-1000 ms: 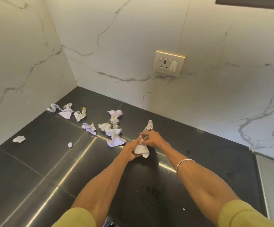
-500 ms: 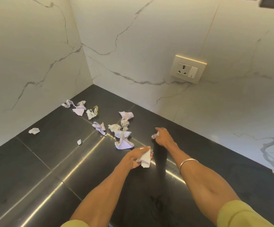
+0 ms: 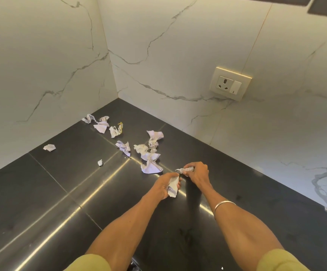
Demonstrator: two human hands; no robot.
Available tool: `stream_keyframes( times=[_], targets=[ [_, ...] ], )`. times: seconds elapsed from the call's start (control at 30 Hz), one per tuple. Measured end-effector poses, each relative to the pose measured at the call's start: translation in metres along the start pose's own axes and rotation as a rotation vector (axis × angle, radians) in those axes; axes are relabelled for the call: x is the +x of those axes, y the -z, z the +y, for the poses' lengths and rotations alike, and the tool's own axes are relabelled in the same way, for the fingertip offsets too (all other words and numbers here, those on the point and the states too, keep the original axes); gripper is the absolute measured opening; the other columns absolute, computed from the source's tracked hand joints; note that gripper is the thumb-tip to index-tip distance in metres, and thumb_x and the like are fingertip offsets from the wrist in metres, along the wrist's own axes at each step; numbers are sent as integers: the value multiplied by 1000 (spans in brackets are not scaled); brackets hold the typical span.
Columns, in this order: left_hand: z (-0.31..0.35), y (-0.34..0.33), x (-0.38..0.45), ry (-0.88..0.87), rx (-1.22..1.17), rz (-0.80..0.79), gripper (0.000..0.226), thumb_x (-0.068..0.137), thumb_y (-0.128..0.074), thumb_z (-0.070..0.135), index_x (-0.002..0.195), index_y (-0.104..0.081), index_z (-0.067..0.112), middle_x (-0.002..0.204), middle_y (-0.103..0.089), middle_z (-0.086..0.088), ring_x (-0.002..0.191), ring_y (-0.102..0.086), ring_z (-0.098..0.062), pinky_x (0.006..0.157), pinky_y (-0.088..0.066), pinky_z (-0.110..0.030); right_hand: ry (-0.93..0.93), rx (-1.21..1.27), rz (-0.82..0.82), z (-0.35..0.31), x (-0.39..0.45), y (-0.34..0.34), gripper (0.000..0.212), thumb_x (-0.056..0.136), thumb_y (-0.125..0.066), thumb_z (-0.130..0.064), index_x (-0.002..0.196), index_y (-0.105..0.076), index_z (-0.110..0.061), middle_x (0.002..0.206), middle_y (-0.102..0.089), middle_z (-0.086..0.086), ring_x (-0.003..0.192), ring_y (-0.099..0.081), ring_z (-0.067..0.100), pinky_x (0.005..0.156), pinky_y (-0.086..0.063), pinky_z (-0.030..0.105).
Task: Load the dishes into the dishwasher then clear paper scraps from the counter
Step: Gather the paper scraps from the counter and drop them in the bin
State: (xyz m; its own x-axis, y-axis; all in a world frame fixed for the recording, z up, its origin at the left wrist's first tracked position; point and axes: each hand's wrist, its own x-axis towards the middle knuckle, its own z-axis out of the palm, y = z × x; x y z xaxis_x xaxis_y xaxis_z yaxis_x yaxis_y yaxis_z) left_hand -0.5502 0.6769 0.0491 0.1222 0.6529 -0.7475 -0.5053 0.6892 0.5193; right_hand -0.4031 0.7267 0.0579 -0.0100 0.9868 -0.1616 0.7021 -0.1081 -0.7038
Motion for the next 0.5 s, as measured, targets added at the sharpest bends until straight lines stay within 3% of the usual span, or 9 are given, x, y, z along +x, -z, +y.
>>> stream_keyframes(
  times=[0.1, 0.23, 0.37, 0.5],
  targets=[
    [-1, 3, -5, -58, -18, 93, 15, 93, -60, 11, 100, -63, -2, 77, -62, -15, 56, -55, -20, 51, -49, -28, -9, 110, -141, -7, -7, 3, 17, 79, -81, -18, 96, -79, -18, 90, -71, -3, 84, -65, 11, 64, -49, 14],
    [-3, 15, -16, -129, -20, 202, 21, 92, -66, 21, 104, -63, 3, 91, -64, -17, 70, -60, -23, 65, -54, -34, -28, 183, -311, -21, -17, 2, 16, 81, -79, -25, 97, -80, -23, 96, -73, -3, 95, -67, 18, 77, -58, 26],
    [-10, 33, -32, -177, -179, 132, 36, 94, -62, 37, 112, -65, 7, 89, -67, -14, 68, -64, -23, 58, -54, -32, -13, 189, -472, -53, -36, -7, 16, 80, -80, -29, 94, -80, -23, 98, -74, -2, 93, -69, 17, 74, -58, 23],
    [-12, 56, -52, -232, -356, 30, 45, 97, -52, 49, 111, -67, 8, 92, -70, -15, 79, -66, -25, 74, -53, -36, 50, 120, -501, -79, -53, -28, 14, 77, -83, -27, 90, -81, -22, 89, -74, -5, 86, -69, 11, 72, -56, 20]
  ],
)
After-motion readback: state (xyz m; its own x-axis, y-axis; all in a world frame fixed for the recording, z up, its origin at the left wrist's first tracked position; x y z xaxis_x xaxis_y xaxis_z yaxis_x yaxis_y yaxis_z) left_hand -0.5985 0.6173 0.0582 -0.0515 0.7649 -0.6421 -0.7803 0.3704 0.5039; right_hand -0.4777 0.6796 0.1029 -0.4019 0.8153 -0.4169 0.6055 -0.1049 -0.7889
